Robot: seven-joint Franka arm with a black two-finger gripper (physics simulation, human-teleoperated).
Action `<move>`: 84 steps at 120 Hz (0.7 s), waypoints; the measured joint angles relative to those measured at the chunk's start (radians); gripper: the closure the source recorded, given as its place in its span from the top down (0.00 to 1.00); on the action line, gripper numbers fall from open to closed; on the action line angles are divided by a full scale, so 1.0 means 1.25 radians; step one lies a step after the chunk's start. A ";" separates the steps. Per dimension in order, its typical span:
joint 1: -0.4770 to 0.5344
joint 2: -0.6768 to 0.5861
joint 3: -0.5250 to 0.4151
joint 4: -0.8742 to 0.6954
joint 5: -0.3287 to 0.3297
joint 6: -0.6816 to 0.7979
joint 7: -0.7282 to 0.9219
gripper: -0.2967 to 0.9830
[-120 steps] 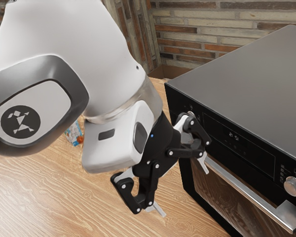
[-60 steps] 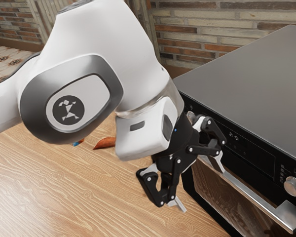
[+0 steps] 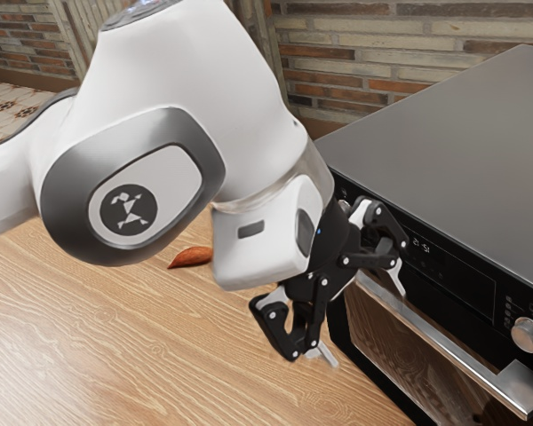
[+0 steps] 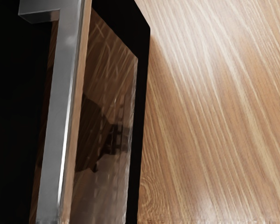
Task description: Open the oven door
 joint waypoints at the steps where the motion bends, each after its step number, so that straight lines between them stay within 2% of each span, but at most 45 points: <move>1: 0.000 0.000 0.000 0.000 0.002 0.001 0.000 0.77; 28: 0.000 0.006 0.000 -0.008 0.033 0.024 0.002 0.77; 84: -0.002 0.026 -0.001 -0.054 0.039 0.057 0.005 0.77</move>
